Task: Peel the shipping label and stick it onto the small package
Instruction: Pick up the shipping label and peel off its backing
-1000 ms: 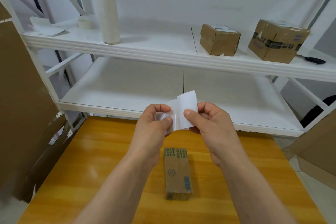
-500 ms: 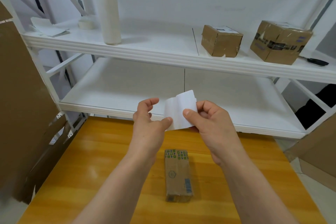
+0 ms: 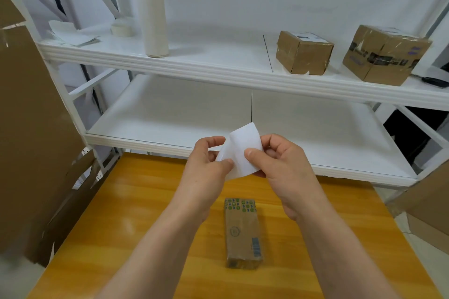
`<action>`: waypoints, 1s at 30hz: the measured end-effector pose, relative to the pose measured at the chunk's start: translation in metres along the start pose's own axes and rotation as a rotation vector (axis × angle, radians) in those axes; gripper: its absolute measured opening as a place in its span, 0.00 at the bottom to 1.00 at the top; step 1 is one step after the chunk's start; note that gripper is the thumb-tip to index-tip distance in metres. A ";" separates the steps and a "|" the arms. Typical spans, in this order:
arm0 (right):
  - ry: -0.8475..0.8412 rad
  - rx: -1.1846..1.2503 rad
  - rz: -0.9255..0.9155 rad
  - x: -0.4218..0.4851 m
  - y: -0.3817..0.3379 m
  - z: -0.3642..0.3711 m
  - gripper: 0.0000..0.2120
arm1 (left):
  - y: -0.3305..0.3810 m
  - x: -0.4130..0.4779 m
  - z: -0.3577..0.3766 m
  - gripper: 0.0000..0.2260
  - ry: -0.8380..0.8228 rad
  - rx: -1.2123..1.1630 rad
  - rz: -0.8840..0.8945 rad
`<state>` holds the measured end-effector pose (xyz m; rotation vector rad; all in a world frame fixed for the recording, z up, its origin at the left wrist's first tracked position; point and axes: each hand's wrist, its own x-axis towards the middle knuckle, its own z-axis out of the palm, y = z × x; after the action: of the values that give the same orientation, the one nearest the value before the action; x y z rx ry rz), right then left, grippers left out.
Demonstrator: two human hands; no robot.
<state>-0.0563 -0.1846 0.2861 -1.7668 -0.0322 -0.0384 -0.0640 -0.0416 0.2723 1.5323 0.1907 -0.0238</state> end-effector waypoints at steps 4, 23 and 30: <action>-0.005 0.066 0.022 -0.001 -0.002 -0.001 0.02 | 0.000 0.003 -0.003 0.17 0.002 0.008 -0.031; -0.005 0.148 0.050 -0.008 -0.009 -0.008 0.04 | -0.007 0.007 -0.018 0.14 -0.141 -0.014 -0.101; -0.006 0.148 0.047 -0.010 -0.010 -0.010 0.04 | -0.010 0.008 -0.018 0.15 -0.149 -0.012 -0.071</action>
<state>-0.0664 -0.1928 0.2977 -1.6188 0.0019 0.0030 -0.0597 -0.0230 0.2606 1.5050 0.1260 -0.1918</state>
